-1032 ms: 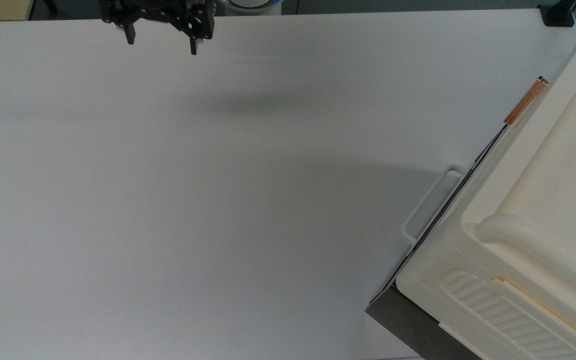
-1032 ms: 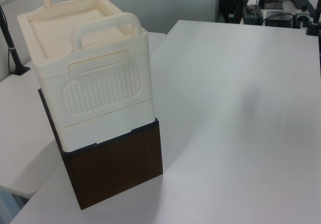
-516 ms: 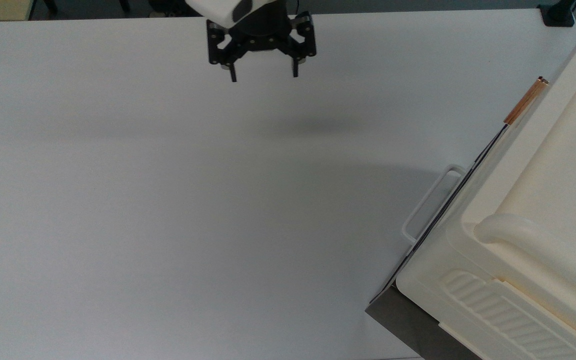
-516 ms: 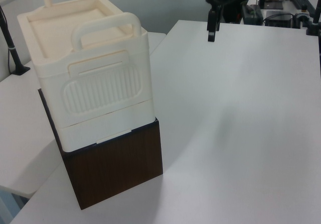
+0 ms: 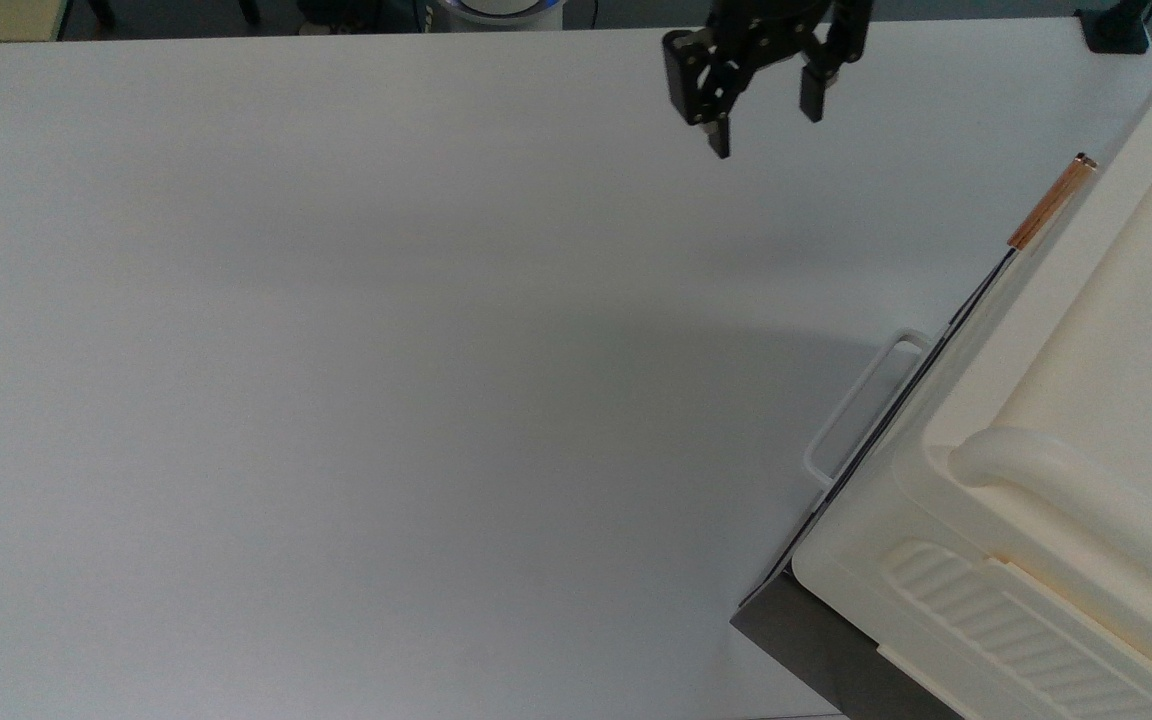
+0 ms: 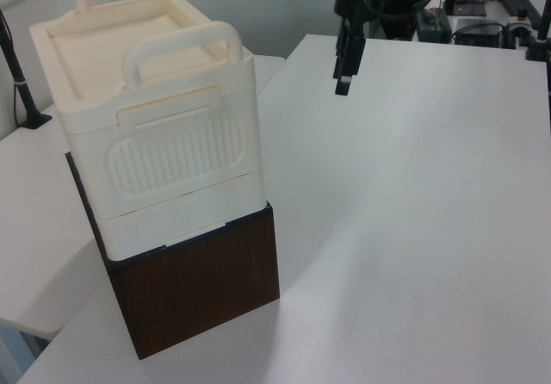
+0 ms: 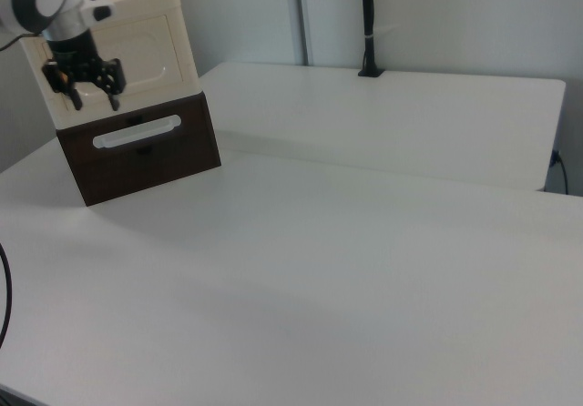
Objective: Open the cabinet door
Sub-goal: 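Move the open gripper across the table toward the cabinet door's orange handle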
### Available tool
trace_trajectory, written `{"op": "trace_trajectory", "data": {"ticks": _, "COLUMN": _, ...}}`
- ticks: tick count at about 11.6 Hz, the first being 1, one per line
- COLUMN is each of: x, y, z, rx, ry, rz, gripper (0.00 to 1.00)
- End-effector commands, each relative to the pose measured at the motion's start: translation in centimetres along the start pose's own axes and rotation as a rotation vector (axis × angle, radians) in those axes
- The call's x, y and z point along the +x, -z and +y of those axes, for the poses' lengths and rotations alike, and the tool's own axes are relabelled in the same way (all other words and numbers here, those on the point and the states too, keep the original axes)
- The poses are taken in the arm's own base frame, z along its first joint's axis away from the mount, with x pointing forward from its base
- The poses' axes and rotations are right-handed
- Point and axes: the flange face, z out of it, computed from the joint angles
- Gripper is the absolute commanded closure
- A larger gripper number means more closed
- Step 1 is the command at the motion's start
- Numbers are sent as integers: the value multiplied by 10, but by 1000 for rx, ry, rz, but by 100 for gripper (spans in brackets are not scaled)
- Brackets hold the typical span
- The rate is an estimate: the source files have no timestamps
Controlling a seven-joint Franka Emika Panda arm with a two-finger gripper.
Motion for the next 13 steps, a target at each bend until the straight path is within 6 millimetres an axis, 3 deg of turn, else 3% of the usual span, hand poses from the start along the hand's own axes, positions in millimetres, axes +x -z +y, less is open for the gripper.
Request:
{"op": "trace_trajectory", "data": {"ticks": 1, "x": 35, "y": -19, "z": -73, "rx": -5, "ry": 124, "rz": 95, "gripper": 30}}
{"op": "trace_trajectory", "data": {"ticks": 4, "x": 54, "y": -21, "z": -110, "rx": 8, "ry": 102, "rz": 227, "gripper": 33}}
{"op": "trace_trajectory", "data": {"ticks": 6, "x": 62, "y": -24, "z": -124, "rx": 16, "ry": 100, "rz": 300, "gripper": 41}}
{"op": "trace_trajectory", "data": {"ticks": 10, "x": 71, "y": -21, "z": -130, "rx": -20, "ry": 84, "rz": 401, "gripper": 43}}
{"op": "trace_trajectory", "data": {"ticks": 13, "x": 79, "y": -21, "z": -117, "rx": -53, "ry": 70, "rz": 450, "gripper": 44}}
